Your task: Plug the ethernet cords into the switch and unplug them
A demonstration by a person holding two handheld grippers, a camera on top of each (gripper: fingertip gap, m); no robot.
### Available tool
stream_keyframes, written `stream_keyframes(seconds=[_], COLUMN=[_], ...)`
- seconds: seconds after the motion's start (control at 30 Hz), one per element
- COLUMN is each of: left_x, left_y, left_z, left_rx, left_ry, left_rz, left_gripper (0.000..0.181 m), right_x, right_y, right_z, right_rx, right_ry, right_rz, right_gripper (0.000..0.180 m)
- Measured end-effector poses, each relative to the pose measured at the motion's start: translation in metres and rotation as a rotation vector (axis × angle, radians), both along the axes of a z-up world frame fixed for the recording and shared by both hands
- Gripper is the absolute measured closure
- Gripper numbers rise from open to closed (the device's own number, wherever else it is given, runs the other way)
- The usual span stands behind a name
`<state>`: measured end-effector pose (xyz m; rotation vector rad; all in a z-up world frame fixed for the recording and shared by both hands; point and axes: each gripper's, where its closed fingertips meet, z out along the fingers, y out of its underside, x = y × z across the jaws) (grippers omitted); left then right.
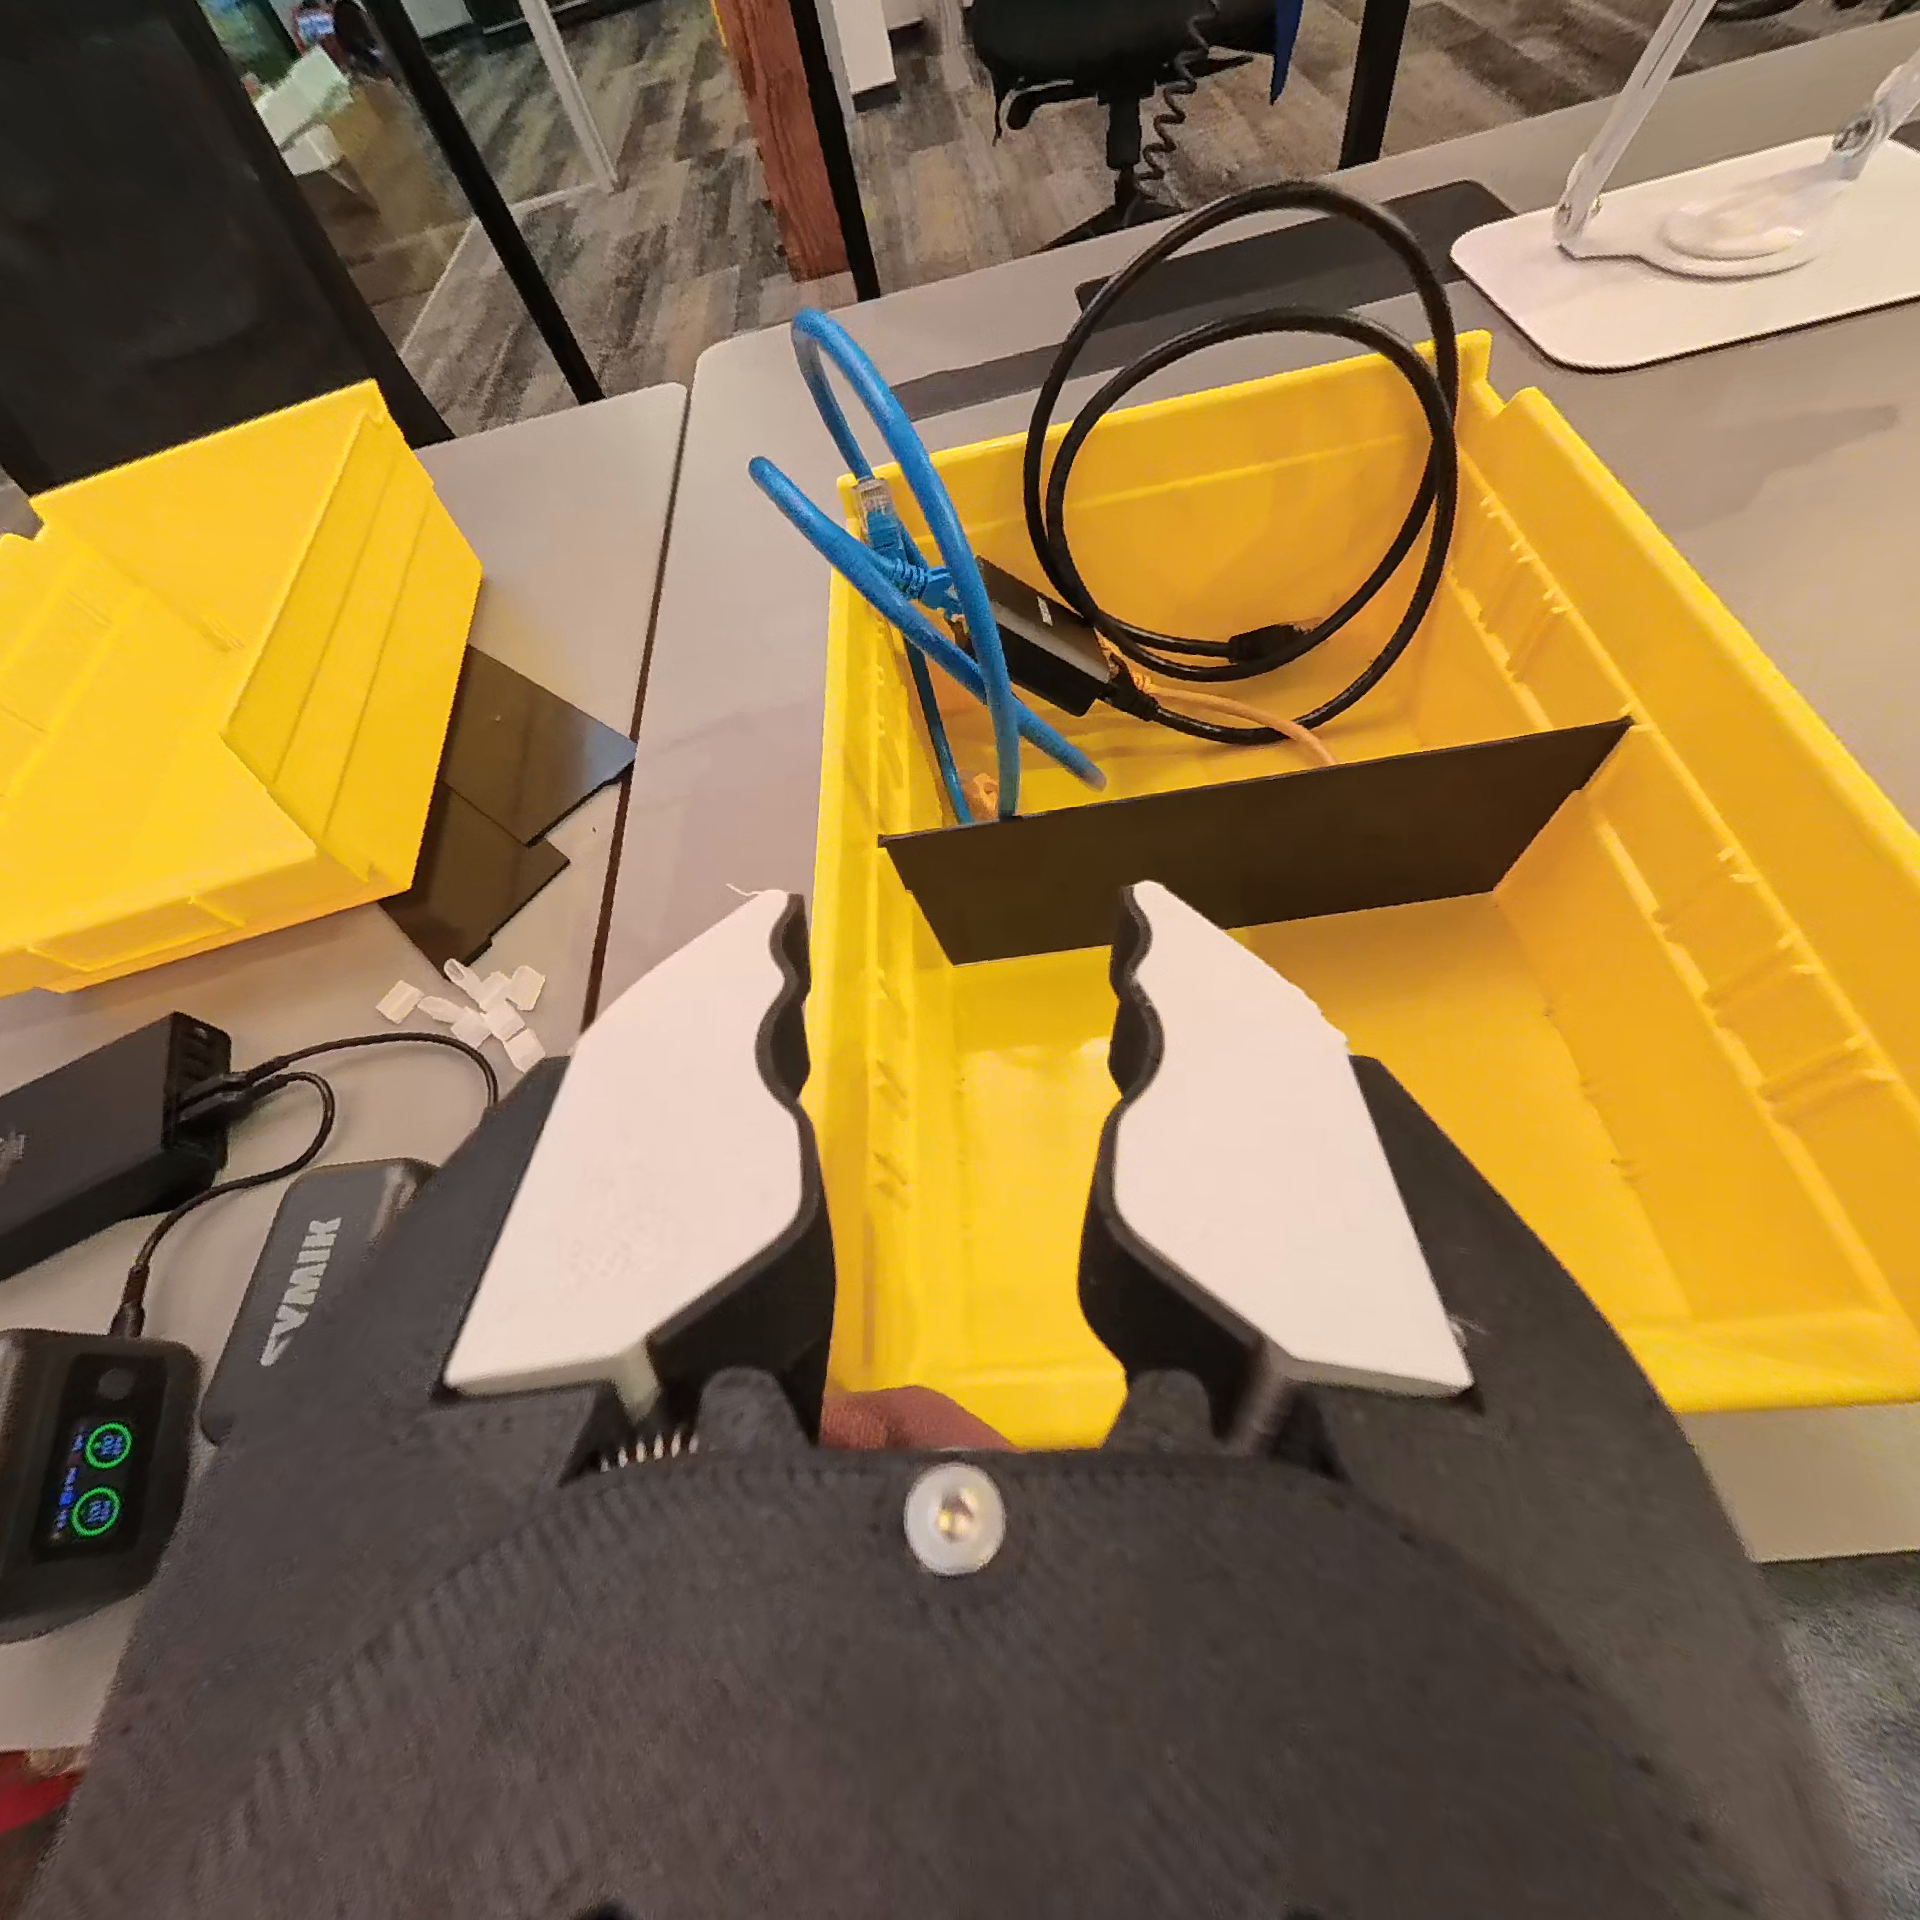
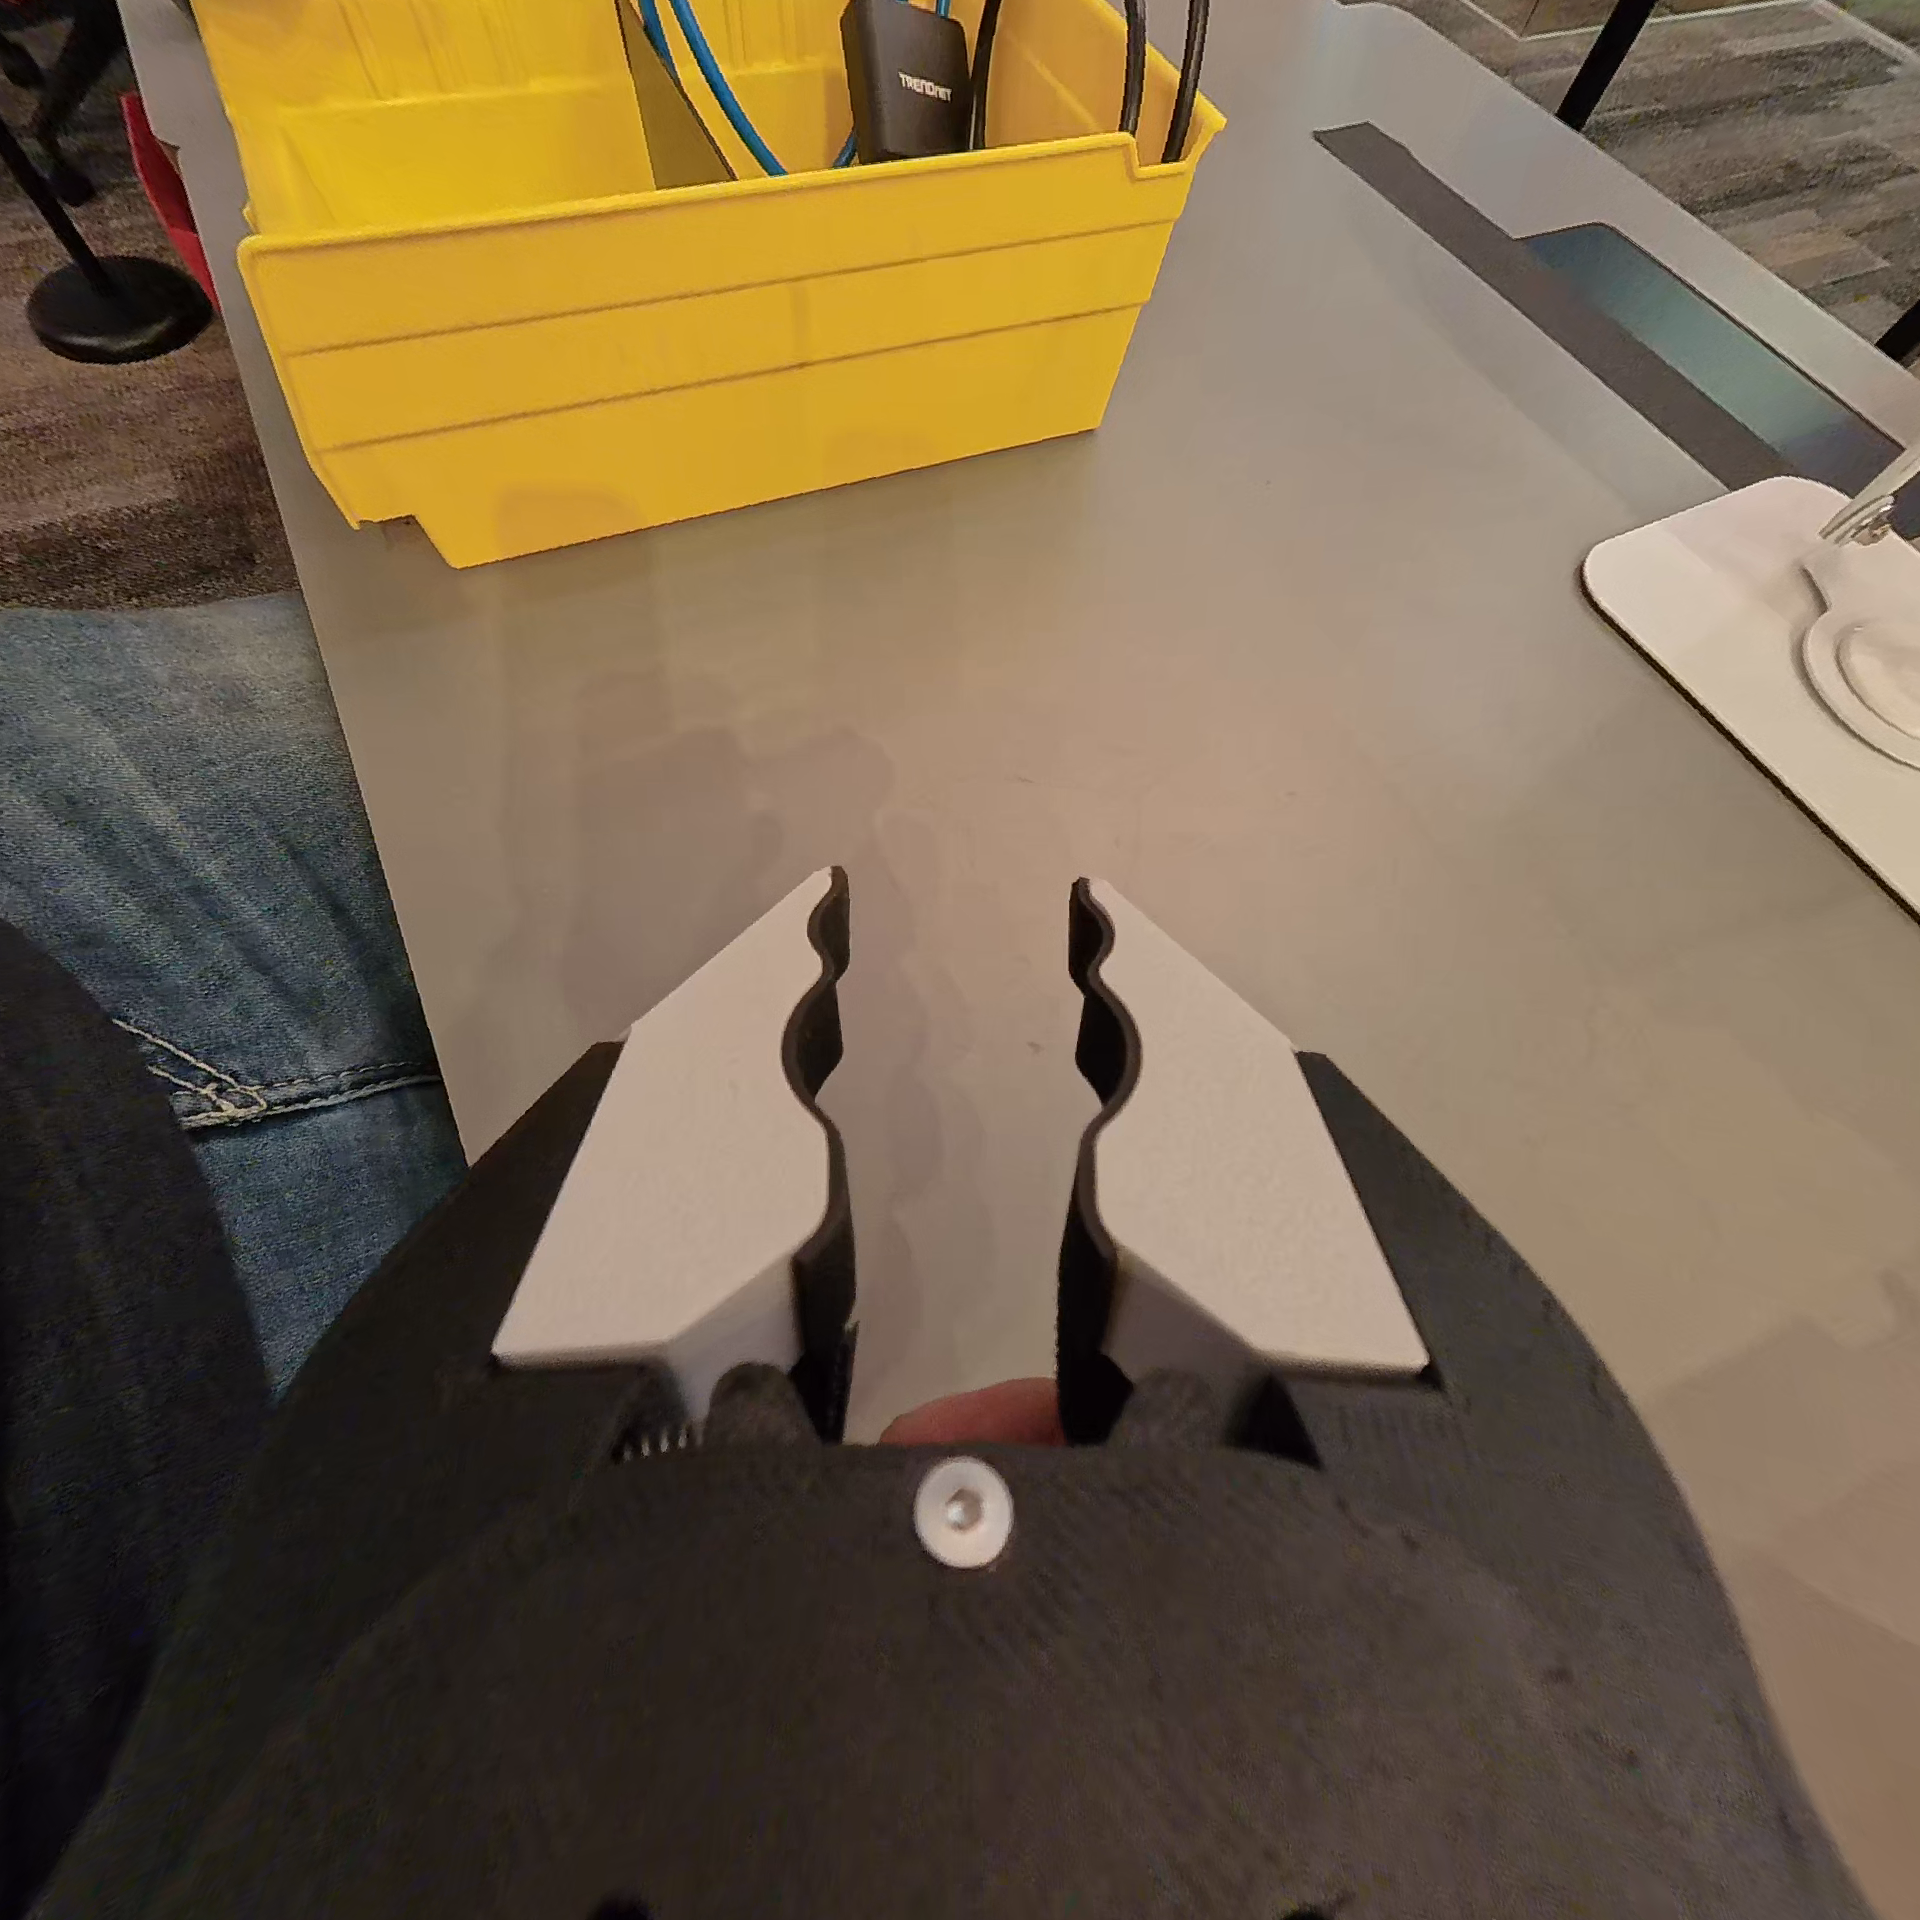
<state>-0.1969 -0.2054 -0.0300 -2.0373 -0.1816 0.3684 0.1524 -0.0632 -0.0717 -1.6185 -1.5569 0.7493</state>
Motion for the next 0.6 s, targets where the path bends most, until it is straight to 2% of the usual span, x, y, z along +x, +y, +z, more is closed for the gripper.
stream_keyframes(seconds=[0.33,0.5,0.6], left_x=[-0.012,-0.001,0.004], left_y=[-0.014,-0.004,0.009], left_z=[0.004,-0.007,-0.001], left_rx=[-0.013,-0.080,-0.089], left_ry=[0.017,0.036,0.067], left_rz=[0.027,-0.036,-0.065], left_gripper=[0.132,0.137,0.137], right_x=[0.002,0.000,-0.001], right_y=[-0.001,-0.002,-0.004], right_z=[0.002,0.001,-0.001], right_rx=[-0.009,-0.021,-0.029], right_ry=[0.013,0.014,0.012], right_rz=[0.006,0.014,0.019], right_gripper=[0.138,0.138,0.138])
